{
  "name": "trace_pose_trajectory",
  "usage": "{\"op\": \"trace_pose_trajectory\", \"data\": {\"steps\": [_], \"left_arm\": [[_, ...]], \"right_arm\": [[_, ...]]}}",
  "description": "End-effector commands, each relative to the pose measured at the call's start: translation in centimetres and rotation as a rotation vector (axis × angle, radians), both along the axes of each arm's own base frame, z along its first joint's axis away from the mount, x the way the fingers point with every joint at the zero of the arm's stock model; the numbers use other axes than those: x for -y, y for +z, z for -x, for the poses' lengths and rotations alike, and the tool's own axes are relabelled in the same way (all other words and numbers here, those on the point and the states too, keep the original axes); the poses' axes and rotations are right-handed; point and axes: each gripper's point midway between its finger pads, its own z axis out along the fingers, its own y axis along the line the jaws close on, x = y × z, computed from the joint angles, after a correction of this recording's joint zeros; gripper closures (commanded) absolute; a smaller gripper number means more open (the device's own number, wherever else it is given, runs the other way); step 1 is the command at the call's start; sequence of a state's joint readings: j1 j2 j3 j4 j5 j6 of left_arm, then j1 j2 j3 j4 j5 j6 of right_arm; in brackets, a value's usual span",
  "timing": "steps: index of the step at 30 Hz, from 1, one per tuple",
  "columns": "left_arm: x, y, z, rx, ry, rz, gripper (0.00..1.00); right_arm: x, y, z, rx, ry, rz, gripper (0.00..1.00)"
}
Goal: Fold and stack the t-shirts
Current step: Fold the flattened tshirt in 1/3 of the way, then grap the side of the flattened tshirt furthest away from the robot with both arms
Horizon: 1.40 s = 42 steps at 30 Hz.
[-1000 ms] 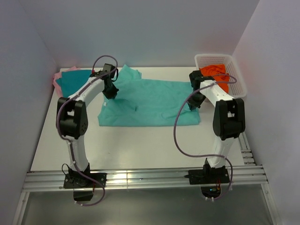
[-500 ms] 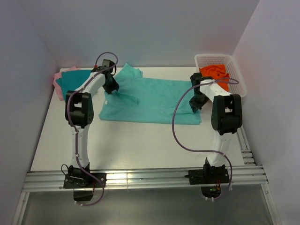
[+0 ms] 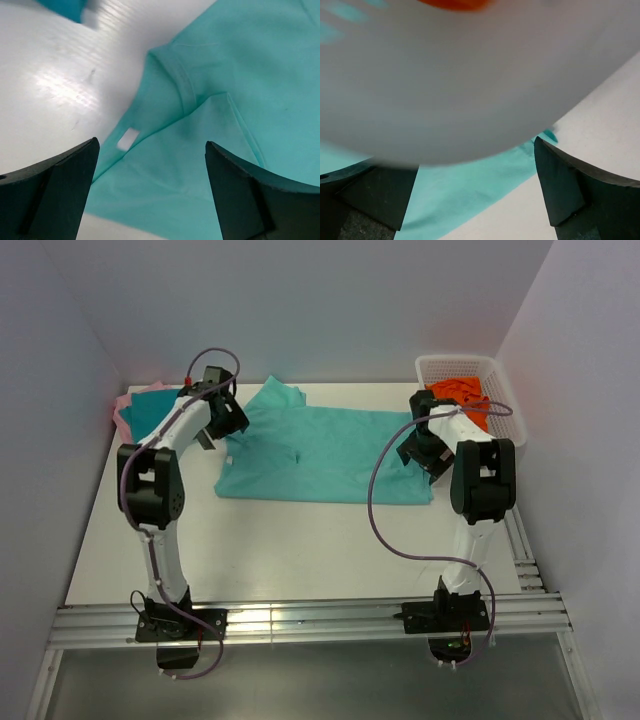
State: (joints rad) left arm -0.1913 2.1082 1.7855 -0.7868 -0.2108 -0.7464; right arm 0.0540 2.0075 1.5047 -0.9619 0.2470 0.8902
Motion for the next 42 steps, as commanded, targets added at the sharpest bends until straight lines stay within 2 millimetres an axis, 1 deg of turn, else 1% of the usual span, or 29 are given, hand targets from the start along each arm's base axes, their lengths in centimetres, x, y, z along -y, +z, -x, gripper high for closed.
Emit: {"op": "trace_pose_trajectory", "data": {"steps": [1,2,3,4,5,6,7,8,9,10,11,12,13,14,15,16,17,19,21,24,28,30,32,35,36,37,40,41,42], "left_arm": [[-2.1,7.6,1.4,0.152,0.071,-0.038,0.07],[-2.4,7.1,2.5,0.138,0.09,-0.043,0.08],[-2.6,8.9,3.2,0.18,0.099,-0.032,0.08],[-2.8,9.1,3.9,0.186,0.107,-0.029,0.09],[-3.0,7.8,5.4,0.153,0.115,-0.03,0.09],[-3.0,8.8,6.2,0.184,0.119,-0.009,0.1],[-3.0,8.6,7.0,0.181,0.119,-0.001,0.11],[-3.1,6.5,8.9,0.13,0.127,0.002,0.11],[-3.0,6.8,9.9,0.14,0.126,0.024,0.12],[-3.1,4.6,11.8,0.095,0.139,0.027,0.13],[-3.1,3.9,12.7,0.088,0.145,0.038,0.13],[-3.0,4.0,13.6,0.101,0.146,0.058,0.13],[-3.0,2.2,14.9,0.075,0.149,0.063,0.14],[-2.9,1.7,15.4,0.075,0.159,0.079,0.14],[-2.7,1.5,15.8,0.081,0.157,0.093,0.14],[-2.6,0.5,16.4,0.069,0.157,0.107,0.14],[-2.3,0.1,16.5,0.068,0.153,0.119,0.14],[-2.0,-0.3,16.4,0.075,0.139,0.133,0.15],[-1.8,-0.8,16.1,0.078,0.135,0.141,0.15],[-1.6,-0.8,15.0,0.087,0.129,0.142,0.15],[-1.2,-0.6,13.3,0.096,0.121,0.144,0.16],[-1.2,-1.0,12.8,0.085,0.12,0.141,0.16],[-1.0,-1.0,12.2,0.087,0.12,0.143,0.17],[-0.7,-1.6,11.6,0.073,0.118,0.147,0.18],[-0.7,-2.1,11.6,0.061,0.119,0.147,0.18],[-0.6,-2.3,11.4,0.057,0.12,0.148,0.19],[-0.5,-3.3,11.4,0.031,0.122,0.149,0.23],[-0.5,-3.7,11.3,0.022,0.122,0.146,0.26],[-0.5,-3.9,11.3,0.02,0.121,0.145,0.31]], "right_arm": [[1.4,4.7,-3.2,0.137,0.007,0.062,0.0],[1.6,5.9,-3.3,0.156,0.016,0.075,0.0],[1.9,7.9,-3.3,0.201,0.016,0.09,0.0],[2.1,9.0,-3.1,0.225,0.015,0.102,0.0],[2.3,9.5,-2.4,0.23,0.018,0.109,0.0],[2.4,11.6,-1.8,0.284,0.018,0.112,0.0],[2.4,12.2,-1.1,0.298,0.02,0.111,0.0],[2.4,11.5,0.3,0.28,0.023,0.104,0.0],[2.2,11.7,1.3,0.291,0.027,0.093,0.0],[1.9,11.5,3.4,0.293,0.033,0.068,0.0],[1.5,11.3,4.3,0.305,0.034,0.05,0.0],[1.2,10.9,5.3,0.305,0.037,0.031,0.0],[1.0,9.7,7.6,0.288,0.039,0.012,0.0],[0.0,9.1,8.0,0.305,0.059,-0.042,0.0],[-0.4,9.0,8.7,0.331,0.067,-0.065,0.0],[-0.8,7.0,9.6,0.319,0.085,-0.087,0.0],[-1.5,6.2,10.0,0.318,0.102,-0.12,0.0],[-1.9,4.3,10.9,0.288,0.112,-0.143,0.0],[-2.1,3.5,10.5,0.29,0.126,-0.151,0.0],[-1.8,2.2,9.7,0.259,0.129,-0.136,0.0],[-1.4,1.4,7.9,0.237,0.128,-0.109,0.0],[-1.3,0.6,7.5,0.209,0.124,-0.1,0.0],[-1.1,0.4,6.9,0.204,0.114,-0.089,0.0],[-0.8,-0.4,6.4,0.183,0.104,-0.074,0.01],[-0.8,-1.0,6.4,0.166,0.103,-0.071,0.02],[-0.6,-1.1,6.1,0.168,0.1,-0.065,0.02],[-0.4,-2.1,6.0,0.137,0.093,-0.059,0.1],[-0.3,-2.4,6.0,0.127,0.091,-0.056,0.17],[-0.3,-2.5,5.9,0.13,0.091,-0.054,0.19]]}}
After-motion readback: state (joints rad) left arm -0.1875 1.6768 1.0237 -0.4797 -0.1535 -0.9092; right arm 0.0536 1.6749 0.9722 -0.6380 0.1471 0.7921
